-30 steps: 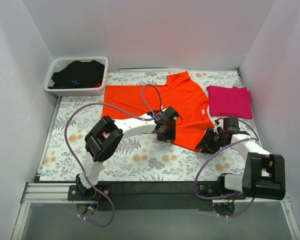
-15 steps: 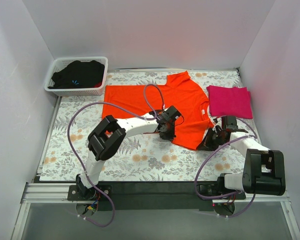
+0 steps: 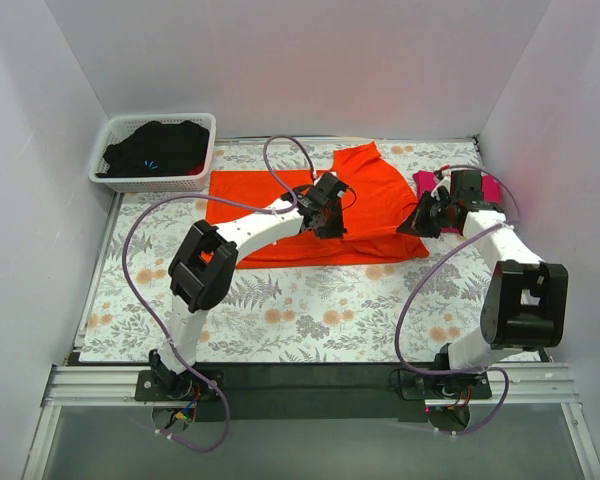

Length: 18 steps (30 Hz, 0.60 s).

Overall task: Fold and stack the t-shirts
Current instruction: Fold the tshirt

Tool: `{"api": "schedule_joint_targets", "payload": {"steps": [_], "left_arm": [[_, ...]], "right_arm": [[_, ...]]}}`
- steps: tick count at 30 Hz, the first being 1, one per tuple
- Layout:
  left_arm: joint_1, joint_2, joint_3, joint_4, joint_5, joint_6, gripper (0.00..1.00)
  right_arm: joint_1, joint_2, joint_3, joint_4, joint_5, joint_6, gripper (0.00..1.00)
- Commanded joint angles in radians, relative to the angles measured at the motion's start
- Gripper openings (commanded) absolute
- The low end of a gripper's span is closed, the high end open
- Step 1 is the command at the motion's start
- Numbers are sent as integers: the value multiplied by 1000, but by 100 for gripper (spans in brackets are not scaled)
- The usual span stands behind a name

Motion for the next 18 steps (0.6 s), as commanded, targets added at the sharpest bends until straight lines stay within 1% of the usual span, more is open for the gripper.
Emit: {"api": "schedule_joint_targets", "payload": {"steps": [1,6,11,12,18], "left_arm": [[41,15,69,1,13,26,4],[87,69,122,18,56,25,5],[115,103,144,44,64,15,6],[120,109,144,52,97,14,6],[135,141,147,79,100,8,8]], "right_arm": [[2,79,117,5,-2,-18,1],[0,168,246,3,-33,-56,1],[2,278,364,3,-81,-82,1],[2,294,375,5,-87,-86,1],[3,395,405,5,-111,-104,1]]}}
